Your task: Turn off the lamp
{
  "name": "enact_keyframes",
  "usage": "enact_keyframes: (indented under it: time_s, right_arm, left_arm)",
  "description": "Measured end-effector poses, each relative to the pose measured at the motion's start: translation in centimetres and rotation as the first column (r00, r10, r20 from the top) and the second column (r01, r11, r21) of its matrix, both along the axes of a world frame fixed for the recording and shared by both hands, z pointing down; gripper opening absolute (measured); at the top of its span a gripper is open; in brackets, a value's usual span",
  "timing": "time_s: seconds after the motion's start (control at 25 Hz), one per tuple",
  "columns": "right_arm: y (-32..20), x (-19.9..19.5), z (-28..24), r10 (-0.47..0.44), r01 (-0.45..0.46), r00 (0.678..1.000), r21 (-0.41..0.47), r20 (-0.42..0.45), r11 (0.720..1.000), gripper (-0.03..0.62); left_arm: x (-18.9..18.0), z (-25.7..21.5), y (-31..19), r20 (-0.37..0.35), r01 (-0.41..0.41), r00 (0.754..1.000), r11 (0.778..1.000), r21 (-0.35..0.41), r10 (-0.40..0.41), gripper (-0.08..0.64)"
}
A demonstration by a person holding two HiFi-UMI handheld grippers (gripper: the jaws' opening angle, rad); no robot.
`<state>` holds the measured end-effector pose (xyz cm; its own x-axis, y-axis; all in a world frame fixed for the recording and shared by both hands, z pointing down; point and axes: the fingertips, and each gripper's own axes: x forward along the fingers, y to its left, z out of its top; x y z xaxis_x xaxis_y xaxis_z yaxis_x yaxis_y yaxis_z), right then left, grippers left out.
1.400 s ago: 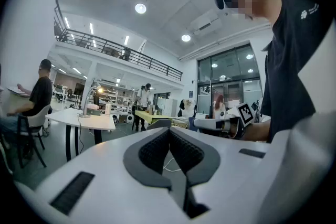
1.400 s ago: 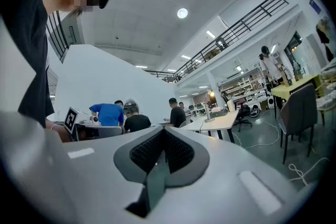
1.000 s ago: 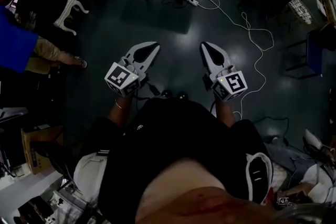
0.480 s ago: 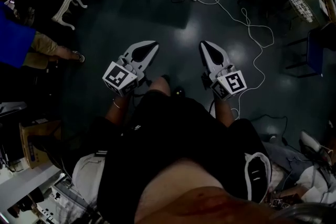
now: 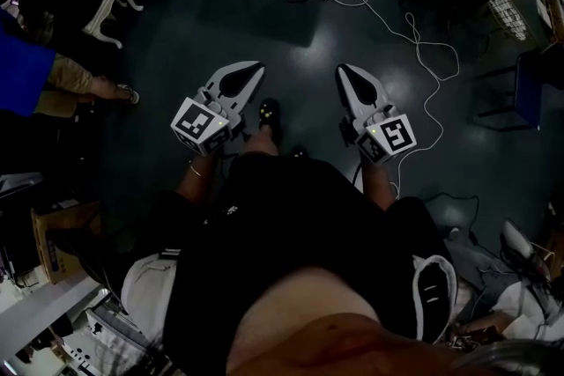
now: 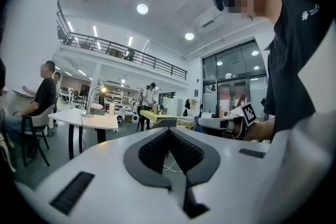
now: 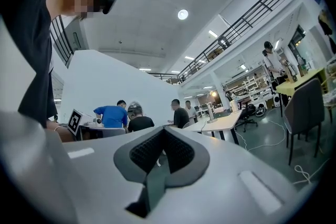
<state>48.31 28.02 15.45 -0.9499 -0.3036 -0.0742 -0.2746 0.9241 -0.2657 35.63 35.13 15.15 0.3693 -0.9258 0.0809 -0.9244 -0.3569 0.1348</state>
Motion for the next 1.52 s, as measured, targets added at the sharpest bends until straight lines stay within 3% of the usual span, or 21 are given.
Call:
enact_keyframes:
  time_s: [0.32,0.56,0.72,1.04,1.52]
  right_arm:
    - [-3.2,-2.9,0.4,0.016,-0.017,1.000,-0.004,-0.017,1.000,0.000]
    - [-6.0,-6.0,0.1,0.044,-0.044,0.998,0.001,-0.033,0.999,0.000]
    - [-8.2,-7.5,0.0,0.076,-0.076,0.996,0.000,-0.053,0.997,0.000]
    - [-12.0,-12.0,-0.2,0.112,-0.112,0.991,-0.002,-0.075,0.994,0.000]
    - [-14.2,-19.4,0.0,0.084,-0.084,0.991,0.007,-0.101,0.996,0.000]
  left_arm:
    - [-3.7,0.3,-3.5,-0.023,0.015,1.000,1.000,0.015,-0.015,0.008]
    - [-6.6,0.4,-7.2,-0.023,-0.034,0.999,0.999,0.019,0.035,0.008]
    - [-8.3,0.2,-9.8,-0.072,-0.053,0.996,0.999,0.010,0.054,0.008]
    - [-13.3,0.4,-14.1,-0.097,-0.074,0.993,0.997,-0.013,0.072,0.008]
    - [-20.6,1.1,-15.6,-0.094,-0.034,0.995,0.999,0.016,0.035,0.008]
